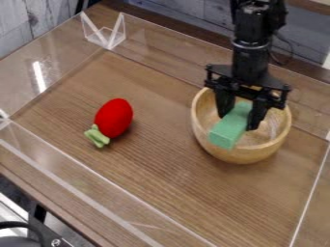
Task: Put the green block in the brown bowl
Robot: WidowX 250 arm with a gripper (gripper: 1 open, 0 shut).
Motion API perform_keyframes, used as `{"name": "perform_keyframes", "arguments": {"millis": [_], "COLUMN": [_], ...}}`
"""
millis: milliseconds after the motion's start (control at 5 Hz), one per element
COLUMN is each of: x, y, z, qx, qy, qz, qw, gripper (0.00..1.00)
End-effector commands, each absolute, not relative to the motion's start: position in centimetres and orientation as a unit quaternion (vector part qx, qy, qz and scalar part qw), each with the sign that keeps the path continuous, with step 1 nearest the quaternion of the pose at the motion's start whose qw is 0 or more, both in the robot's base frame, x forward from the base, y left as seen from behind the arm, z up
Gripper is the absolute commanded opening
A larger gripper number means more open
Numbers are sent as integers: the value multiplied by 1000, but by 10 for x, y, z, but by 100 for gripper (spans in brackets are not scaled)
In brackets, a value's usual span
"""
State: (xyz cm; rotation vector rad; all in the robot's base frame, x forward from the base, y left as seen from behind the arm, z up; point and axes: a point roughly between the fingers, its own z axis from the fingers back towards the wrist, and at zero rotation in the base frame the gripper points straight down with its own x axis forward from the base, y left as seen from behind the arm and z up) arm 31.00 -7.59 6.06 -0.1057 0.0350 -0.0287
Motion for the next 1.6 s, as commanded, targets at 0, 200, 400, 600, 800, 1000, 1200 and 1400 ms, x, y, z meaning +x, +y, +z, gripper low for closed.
{"name": "perform_keyframes", "arguments": {"millis": [0, 200, 400, 600, 800, 1000, 1200, 1400], "x": [326, 334, 340, 330, 325, 320, 327, 334], "y": [-83, -92, -95, -78, -79, -79, -78, -72], "z": [70, 80, 87, 86, 90, 103, 121, 142], "qx": [-54, -53, -55, -57, -59, -62, -66, -69], "qy": [-13, -20, -26, -28, -26, -35, -48, -62], "qz": [-30, -36, -41, -49, -42, -34, -44, -48], "qw": [998, 998, 997, 997, 997, 997, 996, 994], "gripper": [0, 0, 0, 0, 100, 100, 100, 100]}}
